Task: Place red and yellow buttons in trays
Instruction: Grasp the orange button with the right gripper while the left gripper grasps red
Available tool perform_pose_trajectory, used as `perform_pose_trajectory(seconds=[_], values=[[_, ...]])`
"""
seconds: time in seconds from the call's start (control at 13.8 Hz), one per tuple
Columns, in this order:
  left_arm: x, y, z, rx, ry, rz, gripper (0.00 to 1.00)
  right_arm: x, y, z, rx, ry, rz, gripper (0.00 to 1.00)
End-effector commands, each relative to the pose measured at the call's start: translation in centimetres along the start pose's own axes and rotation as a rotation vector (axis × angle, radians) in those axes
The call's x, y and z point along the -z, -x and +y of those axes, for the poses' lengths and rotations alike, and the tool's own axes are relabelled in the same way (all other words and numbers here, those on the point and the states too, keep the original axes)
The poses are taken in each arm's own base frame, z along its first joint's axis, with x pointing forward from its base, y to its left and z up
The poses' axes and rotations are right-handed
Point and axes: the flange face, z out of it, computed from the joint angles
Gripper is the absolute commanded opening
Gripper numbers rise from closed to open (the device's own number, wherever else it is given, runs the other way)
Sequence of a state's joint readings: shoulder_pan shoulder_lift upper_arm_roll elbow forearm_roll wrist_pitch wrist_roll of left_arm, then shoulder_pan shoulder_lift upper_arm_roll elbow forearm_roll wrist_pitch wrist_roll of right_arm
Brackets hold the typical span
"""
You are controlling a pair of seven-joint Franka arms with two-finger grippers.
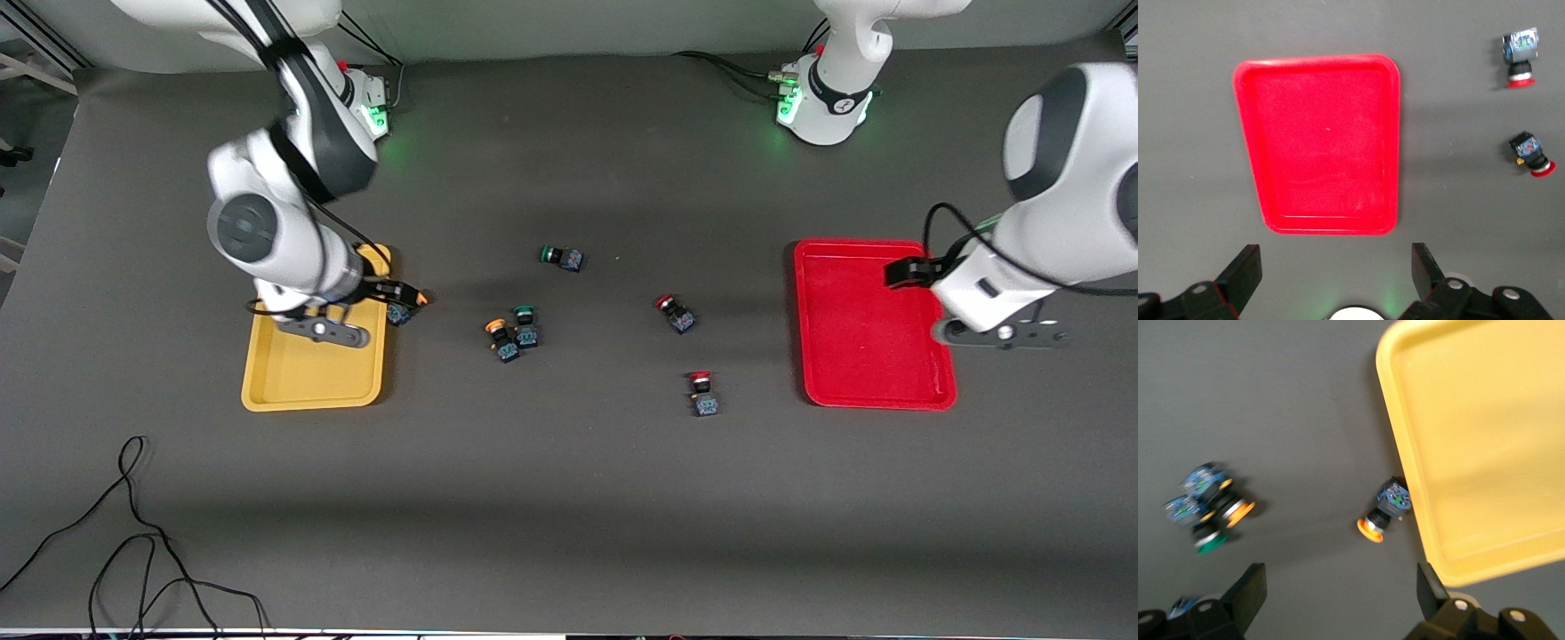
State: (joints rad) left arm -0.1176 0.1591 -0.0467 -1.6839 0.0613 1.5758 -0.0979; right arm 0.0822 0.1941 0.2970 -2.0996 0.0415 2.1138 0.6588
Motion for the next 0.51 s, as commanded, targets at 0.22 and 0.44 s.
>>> perform_pose_trajectory(seconds=[0.22, 0.44], values=[[-9.5, 0.1, 13.6, 0.072, 0.021, 0.010, 1.00, -10.2, -0.1, 0.6, -0.157, 0.019, -0.058, 1.00], [-16.1, -1.1, 21.0, 0.202, 0.034, 0.035, 1.00, -12.8, -0.2, 0.6, -0.203, 0.026, -0.085, 1.00]])
